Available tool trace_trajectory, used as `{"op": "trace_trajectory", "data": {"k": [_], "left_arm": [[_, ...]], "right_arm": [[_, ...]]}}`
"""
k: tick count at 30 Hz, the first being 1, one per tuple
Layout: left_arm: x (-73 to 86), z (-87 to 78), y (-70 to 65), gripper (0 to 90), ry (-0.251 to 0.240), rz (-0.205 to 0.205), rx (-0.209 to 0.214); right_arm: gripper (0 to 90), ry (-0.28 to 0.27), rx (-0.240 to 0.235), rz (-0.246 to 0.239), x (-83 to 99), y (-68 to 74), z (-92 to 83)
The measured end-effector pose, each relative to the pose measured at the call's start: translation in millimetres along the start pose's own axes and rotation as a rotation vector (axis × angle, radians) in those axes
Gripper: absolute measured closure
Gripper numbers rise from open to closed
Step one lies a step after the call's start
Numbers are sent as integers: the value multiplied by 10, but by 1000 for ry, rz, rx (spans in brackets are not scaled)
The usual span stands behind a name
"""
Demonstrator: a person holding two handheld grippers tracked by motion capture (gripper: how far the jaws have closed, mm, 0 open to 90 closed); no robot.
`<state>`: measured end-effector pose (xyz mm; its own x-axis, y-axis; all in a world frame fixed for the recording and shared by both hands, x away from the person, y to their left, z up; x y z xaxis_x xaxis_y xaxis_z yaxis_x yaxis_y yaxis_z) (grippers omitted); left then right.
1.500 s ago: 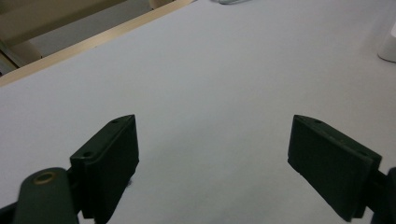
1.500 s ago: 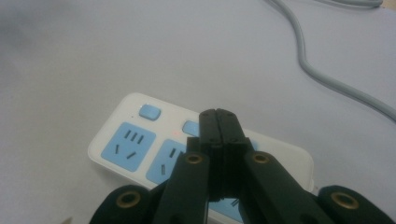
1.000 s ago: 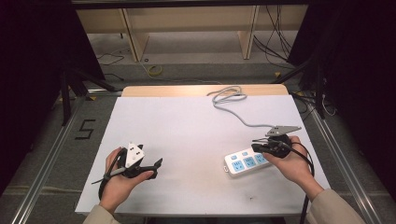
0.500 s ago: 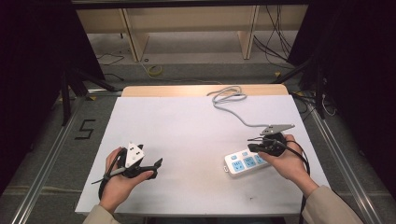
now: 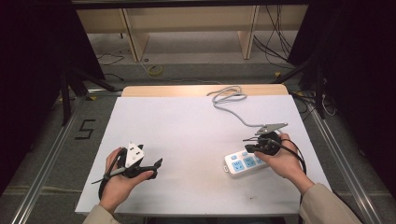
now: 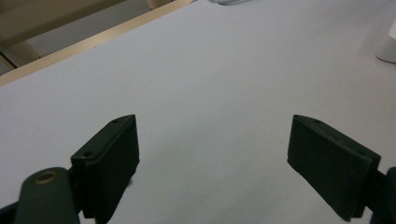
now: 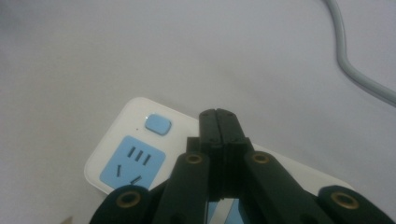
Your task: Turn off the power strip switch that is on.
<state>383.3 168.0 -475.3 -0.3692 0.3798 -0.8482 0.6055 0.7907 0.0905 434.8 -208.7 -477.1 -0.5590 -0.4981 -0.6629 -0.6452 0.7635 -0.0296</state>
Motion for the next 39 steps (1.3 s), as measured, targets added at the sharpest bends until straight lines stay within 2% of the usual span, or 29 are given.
{"op": "trace_trajectory", "data": {"k": [12,30,39], "left_arm": [[1,2,0,164,-1,2,0],[3,9,-10,164,2,6,5],[-1,6,-9,164,-1,6,4]], "right_arm": [[900,54,6,3,-9,27,80],[900,133,6,-50,-34,38,185],[900,152,20,-74,-43,46,223]]}}
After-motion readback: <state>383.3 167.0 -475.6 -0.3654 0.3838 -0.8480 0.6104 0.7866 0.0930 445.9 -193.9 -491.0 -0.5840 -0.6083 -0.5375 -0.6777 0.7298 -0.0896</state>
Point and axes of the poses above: each handheld gripper's, and its own axes: z roughly forward along the jaws, x roughly out of its underside, y roughly to its left, the point moved 6 cm from there along z, roughly forward along the jaws, and after that the axes turned 6 degrees about x, right-handed, at the moved point
